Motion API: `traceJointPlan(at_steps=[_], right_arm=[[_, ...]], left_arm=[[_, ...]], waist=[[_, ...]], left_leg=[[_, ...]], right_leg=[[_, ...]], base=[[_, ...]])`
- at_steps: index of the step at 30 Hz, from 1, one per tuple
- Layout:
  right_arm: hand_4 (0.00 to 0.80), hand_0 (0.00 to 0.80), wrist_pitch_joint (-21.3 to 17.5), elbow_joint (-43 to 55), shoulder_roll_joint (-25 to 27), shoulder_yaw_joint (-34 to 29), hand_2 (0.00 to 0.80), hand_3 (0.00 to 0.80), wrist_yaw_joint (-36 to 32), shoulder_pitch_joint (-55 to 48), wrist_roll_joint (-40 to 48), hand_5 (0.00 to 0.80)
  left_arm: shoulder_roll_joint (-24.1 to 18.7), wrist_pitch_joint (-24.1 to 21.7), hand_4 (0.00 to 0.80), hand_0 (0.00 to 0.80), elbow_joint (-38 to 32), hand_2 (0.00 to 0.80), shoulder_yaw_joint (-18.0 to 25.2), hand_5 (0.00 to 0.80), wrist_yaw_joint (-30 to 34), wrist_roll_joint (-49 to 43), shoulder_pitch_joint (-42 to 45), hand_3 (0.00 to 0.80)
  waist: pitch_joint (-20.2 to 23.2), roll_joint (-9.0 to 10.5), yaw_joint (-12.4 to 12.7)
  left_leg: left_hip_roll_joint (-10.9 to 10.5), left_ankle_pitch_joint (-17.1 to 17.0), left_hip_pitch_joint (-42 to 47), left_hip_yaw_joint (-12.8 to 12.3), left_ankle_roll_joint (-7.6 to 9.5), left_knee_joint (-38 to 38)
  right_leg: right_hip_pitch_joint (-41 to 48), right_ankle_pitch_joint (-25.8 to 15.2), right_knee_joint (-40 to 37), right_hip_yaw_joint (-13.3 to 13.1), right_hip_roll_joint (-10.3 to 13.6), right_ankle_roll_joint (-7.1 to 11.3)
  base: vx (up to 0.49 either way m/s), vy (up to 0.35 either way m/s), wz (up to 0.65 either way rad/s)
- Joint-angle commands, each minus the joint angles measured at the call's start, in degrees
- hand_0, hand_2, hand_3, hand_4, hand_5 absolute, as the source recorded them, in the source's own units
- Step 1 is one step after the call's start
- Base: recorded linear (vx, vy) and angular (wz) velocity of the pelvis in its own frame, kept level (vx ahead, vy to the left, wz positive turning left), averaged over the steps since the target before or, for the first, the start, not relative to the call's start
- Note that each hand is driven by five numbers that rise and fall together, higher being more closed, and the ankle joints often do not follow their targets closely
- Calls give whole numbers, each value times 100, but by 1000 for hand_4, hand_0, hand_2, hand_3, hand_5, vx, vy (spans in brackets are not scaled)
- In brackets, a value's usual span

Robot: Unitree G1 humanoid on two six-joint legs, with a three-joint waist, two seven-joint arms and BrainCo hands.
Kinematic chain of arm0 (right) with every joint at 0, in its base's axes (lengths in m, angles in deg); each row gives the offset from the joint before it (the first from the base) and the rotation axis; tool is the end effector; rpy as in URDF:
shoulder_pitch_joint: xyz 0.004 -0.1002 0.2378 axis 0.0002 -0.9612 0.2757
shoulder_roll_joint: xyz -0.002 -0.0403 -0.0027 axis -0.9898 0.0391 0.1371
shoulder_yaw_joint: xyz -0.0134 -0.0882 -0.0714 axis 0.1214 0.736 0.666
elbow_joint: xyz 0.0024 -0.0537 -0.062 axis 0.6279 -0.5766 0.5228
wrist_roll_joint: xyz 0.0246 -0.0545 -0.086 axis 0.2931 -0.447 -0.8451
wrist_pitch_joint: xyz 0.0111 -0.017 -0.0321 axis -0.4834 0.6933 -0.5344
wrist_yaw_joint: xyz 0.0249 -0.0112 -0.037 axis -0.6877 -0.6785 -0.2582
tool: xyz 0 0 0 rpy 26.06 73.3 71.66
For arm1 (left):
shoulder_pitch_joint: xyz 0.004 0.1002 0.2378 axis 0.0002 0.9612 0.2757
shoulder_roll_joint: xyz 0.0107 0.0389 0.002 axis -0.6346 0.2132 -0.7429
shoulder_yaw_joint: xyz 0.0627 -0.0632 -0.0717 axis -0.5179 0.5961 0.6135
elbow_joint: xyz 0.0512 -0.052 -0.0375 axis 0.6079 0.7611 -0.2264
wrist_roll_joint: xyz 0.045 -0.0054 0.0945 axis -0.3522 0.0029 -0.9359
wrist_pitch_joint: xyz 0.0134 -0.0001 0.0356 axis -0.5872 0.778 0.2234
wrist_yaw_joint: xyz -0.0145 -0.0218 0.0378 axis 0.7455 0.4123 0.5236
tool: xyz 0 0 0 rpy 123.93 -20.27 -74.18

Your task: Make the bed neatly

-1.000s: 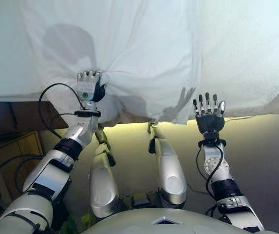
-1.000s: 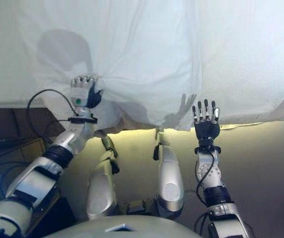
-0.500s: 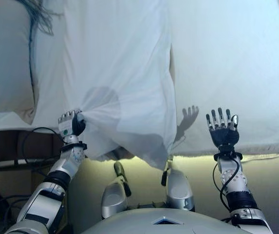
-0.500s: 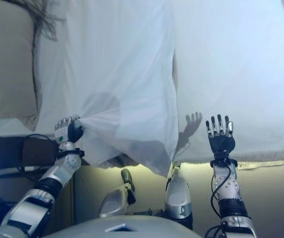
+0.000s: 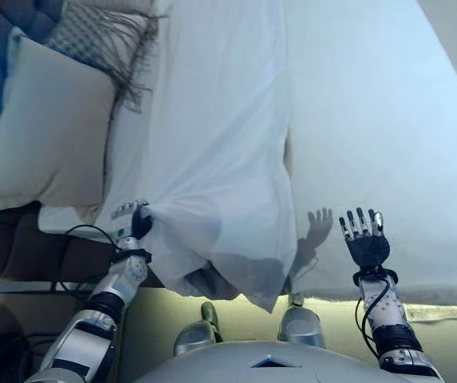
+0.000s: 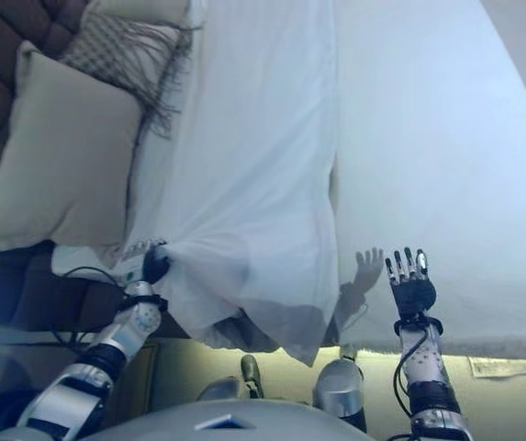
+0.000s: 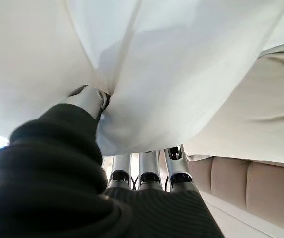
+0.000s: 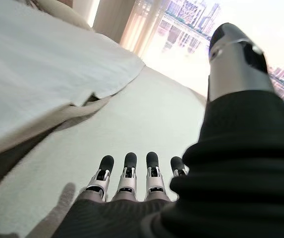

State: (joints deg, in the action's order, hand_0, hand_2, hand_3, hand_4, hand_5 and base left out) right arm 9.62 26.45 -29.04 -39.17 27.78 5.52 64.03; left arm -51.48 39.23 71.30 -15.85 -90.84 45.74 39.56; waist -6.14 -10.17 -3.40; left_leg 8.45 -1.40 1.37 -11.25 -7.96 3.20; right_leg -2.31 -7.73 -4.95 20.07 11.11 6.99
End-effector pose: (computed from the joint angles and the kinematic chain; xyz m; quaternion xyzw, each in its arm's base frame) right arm 0.1578 -0.2650 -0.0499 0.4464 0.0641 -0.1782 0.8746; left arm 0.1987 0.2064 -0.0665 0.5235 0.0534 0.0789 0.8467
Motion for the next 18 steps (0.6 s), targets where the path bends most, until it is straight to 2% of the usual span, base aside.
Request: traceJointPlan(at_steps=[1,2,3,12,18], right_arm=[[0,0,-576,-27,-370,-143,0,0,-136,-46,37,0],[0,0,-643,-65,-408,-113,0,0,-109,-21,82,0],[0,0,-712,-102,-441,-76,0,0,-94,0,130,0],[0,0,-948,3,-620,127,0,0,173,114,293,0],[0,0,-881,104,-650,153,0,0,234,148,353,0]], left_arm=[[-814,-54,800,800,452,800,152,800,-60,41,878,800],[-787,-167,577,577,436,577,149,577,-21,-41,923,577],[-754,-253,0,0,419,0,137,0,34,-93,956,0],[-847,-706,0,0,172,0,85,0,443,-139,1137,0],[-1187,-881,0,0,-77,0,281,0,811,-410,1280,0]], waist=[[211,591,555],[211,612,606],[227,631,657],[323,717,881],[439,757,983]], left_leg=[[141,-315,-591,247,19,-209],[147,-308,-564,278,21,-200],[148,-312,-561,310,23,-194],[172,-331,-481,454,22,-148],[205,-348,-413,514,14,-163]], right_leg=[[142,451,650,133,830,625],[185,449,638,158,817,623],[213,440,620,182,805,618],[403,442,540,269,707,596],[499,468,524,276,640,558]], base=[[44,-74,18],[37,-81,12],[42,-74,8],[7,-60,8],[3,-47,11]])
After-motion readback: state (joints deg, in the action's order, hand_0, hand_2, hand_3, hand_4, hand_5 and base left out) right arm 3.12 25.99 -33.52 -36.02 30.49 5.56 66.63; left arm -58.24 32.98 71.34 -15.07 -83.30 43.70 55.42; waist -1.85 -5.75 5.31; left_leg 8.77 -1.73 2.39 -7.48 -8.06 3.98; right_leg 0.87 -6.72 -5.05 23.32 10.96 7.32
